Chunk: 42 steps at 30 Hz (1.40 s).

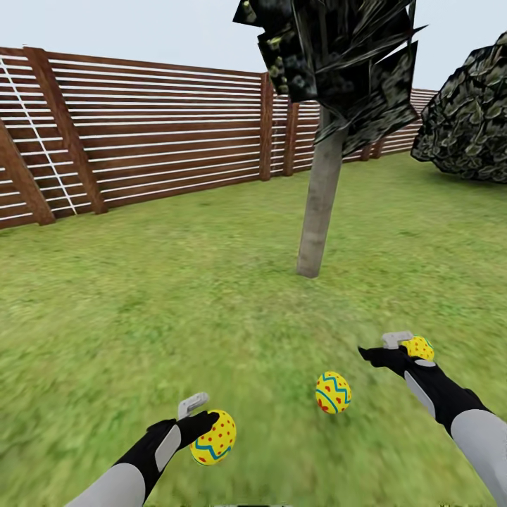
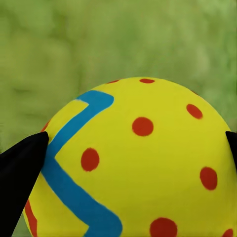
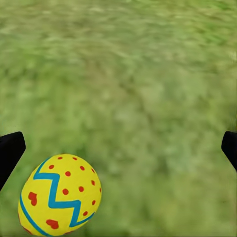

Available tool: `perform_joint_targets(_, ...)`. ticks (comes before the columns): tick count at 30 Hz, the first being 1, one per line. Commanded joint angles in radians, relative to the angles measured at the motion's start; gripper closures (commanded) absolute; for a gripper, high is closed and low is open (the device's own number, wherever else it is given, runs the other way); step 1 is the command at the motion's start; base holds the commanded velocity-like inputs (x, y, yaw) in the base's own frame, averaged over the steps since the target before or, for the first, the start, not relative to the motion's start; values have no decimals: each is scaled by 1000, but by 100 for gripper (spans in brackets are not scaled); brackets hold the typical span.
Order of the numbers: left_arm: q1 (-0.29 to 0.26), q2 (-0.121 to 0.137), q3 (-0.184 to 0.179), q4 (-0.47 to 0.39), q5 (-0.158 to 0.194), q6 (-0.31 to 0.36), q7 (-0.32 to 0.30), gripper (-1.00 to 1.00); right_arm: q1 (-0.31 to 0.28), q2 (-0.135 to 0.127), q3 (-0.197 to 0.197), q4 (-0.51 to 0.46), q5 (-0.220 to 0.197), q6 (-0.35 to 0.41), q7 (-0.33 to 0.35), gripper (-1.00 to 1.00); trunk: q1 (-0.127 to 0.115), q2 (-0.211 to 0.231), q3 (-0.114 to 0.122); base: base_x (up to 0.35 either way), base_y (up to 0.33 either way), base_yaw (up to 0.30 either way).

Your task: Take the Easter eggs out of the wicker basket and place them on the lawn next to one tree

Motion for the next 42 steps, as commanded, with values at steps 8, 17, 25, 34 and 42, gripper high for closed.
perform_joint_targets(8,0,-1,6,-1,3,8,-2,100,0,3,5,-2,-10,5,0,-100,3,-2,-32,0,0,0)
perform_joint_targets(17,0,20,2,-67,0,7,-5,100,0,20,10,1,-10,5,-1,-100,7,-4,-67,0,0,0)
perform_joint_targets(25,-3,84,7,-199,0,63,1,100,0,45,47,3,-7,7,-4,-100,11,-6,-98,0,0,0)
perform_joint_targets(34,-5,84,10,-227,7,111,-1,100,0,43,47,1,-6,7,-2,-100,15,-8,-132,0,0,0)
perform_joint_targets(42,-3,86,11,-308,7,112,-5,100,0,42,46,1,-7,6,-2,-100,15,-9,-136,0,0,0)
